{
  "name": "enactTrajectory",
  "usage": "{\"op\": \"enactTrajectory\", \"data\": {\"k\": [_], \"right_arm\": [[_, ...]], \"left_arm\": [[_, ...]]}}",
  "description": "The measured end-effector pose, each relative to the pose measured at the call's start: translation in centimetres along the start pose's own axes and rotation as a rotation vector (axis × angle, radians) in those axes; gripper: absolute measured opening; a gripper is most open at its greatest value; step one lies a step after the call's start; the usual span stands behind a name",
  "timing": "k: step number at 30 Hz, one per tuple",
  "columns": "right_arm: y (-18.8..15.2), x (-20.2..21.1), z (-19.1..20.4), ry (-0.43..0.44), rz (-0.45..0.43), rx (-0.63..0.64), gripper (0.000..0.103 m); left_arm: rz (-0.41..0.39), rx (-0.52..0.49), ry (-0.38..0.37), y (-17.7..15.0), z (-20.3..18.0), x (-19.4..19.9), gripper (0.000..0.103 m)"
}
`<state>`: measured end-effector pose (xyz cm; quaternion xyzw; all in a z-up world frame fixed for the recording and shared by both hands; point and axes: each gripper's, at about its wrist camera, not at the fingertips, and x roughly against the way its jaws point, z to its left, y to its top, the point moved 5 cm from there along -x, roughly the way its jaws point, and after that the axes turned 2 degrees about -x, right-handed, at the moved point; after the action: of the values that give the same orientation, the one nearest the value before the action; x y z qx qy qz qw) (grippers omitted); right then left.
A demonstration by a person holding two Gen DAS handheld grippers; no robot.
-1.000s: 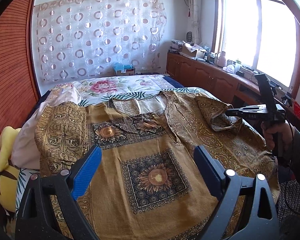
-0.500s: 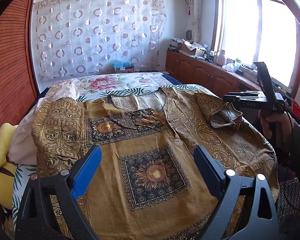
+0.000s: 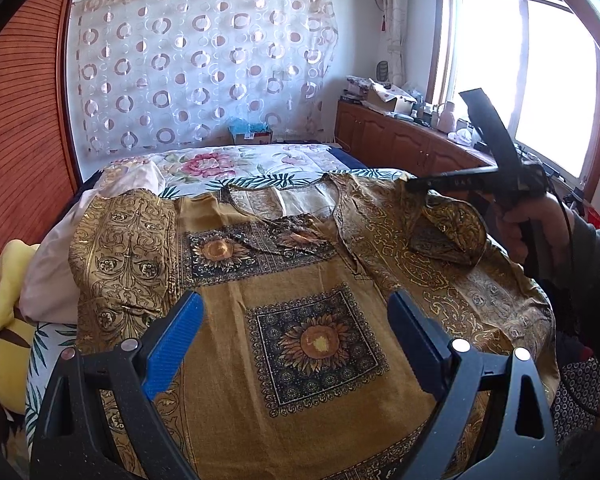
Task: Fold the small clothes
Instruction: 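Grasp the sleeve near the right gripper and fold it toward the shirt center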
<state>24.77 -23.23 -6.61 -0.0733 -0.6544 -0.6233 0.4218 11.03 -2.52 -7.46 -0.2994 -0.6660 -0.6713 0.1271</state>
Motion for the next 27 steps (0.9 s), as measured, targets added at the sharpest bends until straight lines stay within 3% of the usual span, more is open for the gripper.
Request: {"op": "enactTrajectory", "data": {"k": [2,4,6,8,13,18,27], "right_arm": [[0.7,-0.2,0.8,0.035,-0.005,-0.007,0.003],[0.9,-0.2,1.6,0.036,-0.016,0.023,0.011],[1.0,0.1,1.7,0.024,-0.029,0.042,0.028],[1.0,0.9,1.3,0.009,-0.056,0.05,0.034],[-0.8,2.9,-2.6,-0.103,-0.079,0.03,0.036],[-4.3,2.7,-7.8,-0.207,-0.015,-0.02,0.037],[-7.7,-0.2,-10.1,-0.203,0.105,-0.073,0.037]], "left_arm": [[0.0,0.001,-0.002,0.0,0.0,0.0,0.094],[-0.002,0.003,-0.002,0.0,0.1,0.0,0.094],[-0.003,0.005,-0.002,0.0,0.2,0.1,0.094],[-0.005,0.005,0.001,0.1,0.3,0.1,0.094],[-0.009,0.014,0.012,0.1,0.8,-0.1,0.094],[-0.013,0.027,0.036,0.1,1.9,0.0,0.094],[-0.009,0.063,0.103,0.2,5.0,0.0,0.094]]}}
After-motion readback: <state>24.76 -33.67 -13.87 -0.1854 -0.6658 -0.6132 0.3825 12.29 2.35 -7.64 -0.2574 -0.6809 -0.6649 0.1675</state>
